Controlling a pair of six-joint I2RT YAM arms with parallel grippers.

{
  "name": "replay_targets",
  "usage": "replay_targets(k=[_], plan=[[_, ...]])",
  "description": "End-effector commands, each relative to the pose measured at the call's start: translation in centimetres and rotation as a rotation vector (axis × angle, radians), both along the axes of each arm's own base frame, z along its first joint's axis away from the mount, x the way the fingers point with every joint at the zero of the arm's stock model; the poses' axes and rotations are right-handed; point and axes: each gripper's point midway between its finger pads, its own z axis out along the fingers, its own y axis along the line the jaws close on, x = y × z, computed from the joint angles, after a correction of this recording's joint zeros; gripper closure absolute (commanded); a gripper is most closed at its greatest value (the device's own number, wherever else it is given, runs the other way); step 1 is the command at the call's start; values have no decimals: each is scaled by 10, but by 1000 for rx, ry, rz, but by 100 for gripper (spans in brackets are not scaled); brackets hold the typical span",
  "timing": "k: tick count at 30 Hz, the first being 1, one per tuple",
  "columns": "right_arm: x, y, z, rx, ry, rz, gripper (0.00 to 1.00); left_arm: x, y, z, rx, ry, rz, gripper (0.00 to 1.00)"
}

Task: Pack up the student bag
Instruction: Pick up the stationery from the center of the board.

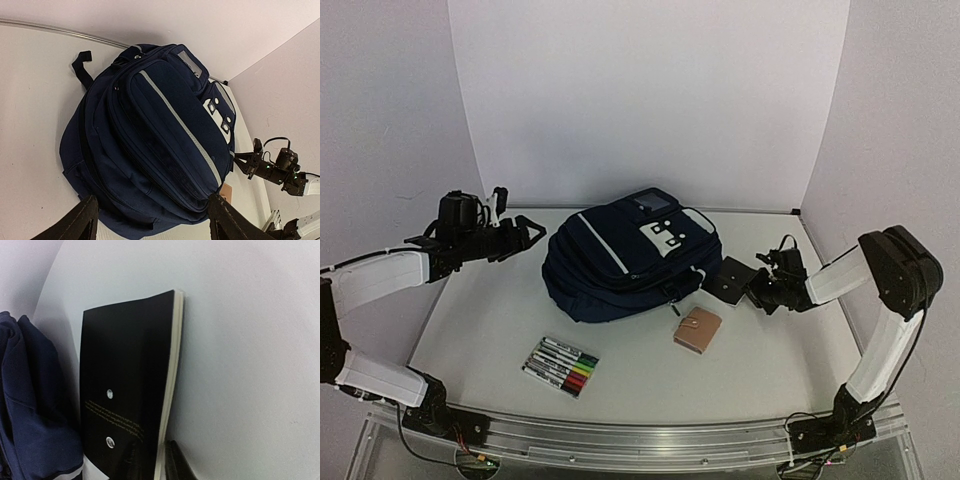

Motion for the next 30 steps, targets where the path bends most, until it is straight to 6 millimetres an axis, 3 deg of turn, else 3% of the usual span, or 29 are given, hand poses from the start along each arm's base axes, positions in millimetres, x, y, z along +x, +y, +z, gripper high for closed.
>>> replay_targets(k=[1, 5, 10, 14, 17, 22, 27, 30], plan=[[-2, 7, -3, 30, -32, 50, 100, 1, 1, 31, 3, -72, 9, 25], [8, 8, 47, 21, -190, 73, 100, 1, 2, 32, 4, -72, 8, 25], [2, -24, 132, -122, -364, -11, 100, 0, -2, 39, -5, -82, -11, 25], [-3, -31, 193, -218, -464, 23, 100, 1, -11, 50, -23, -99, -46, 25], [-6, -5, 235, -169, -546, 164, 100, -1, -23, 64, -42, -124, -88, 25], [-24, 67, 295, -16, -682, 483, 100, -12, -56, 92, -90, -186, -207, 24], [-57, 147, 328, 127, -752, 762, 100, -38, -112, 113, -170, -222, -429, 21], [-77, 184, 345, 215, -790, 886, 100, -57, -144, 119, -224, -228, -566, 18]])
